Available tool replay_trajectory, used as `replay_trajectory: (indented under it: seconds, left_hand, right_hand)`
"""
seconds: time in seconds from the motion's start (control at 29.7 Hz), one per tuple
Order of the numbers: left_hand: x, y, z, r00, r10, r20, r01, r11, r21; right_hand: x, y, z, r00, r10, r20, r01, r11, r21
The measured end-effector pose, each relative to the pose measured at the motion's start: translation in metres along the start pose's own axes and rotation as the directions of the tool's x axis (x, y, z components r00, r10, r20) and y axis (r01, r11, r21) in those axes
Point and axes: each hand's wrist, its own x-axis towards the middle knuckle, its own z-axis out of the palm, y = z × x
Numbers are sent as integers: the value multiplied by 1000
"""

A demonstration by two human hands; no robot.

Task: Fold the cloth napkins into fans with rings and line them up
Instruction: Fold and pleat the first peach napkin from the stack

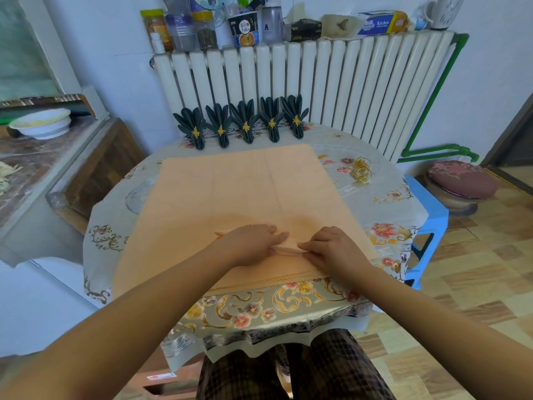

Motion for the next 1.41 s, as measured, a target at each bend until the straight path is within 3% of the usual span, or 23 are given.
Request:
replay_trajectory:
  seconds: [0.17,0.37,0.47,0.74,1.01,1.25,1.31,1.41]
  left_hand:
    - [-4,2,-2,997,26,-75,-30,999,-44]
    - [-2,1,-3,968,108,-228,-95,993,67]
    - [2,0,-11,964,83,-254,-81,997,20]
    - [5,-4,-19,986,109,-126,-115,992,-45]
    - [8,8,-16,975,86,-204,-67,993,97]
    - [15,0,-42,988,56,-144,-66,996,-68]
    - [17,2,-43,990,50,-129,-54,998,-23]
    - [19,5,-28,986,85,-144,-58,981,186]
  right_hand:
    - [4,-2,1,1000,0,-15,0,1000,-4]
    - [3,-3,-2,999,42,8,-42,998,40]
    - [0,-2,0,997,68,36,-70,996,47]
    - [8,-1,5,996,84,-2,-84,994,72]
    - [8,5,2,995,83,63,-89,990,108]
    - [12,3,0,970,206,126,-220,969,112]
    - [15,4,-3,947,277,163,-302,940,161]
    - [17,10,-4,922,326,207,-367,906,208]
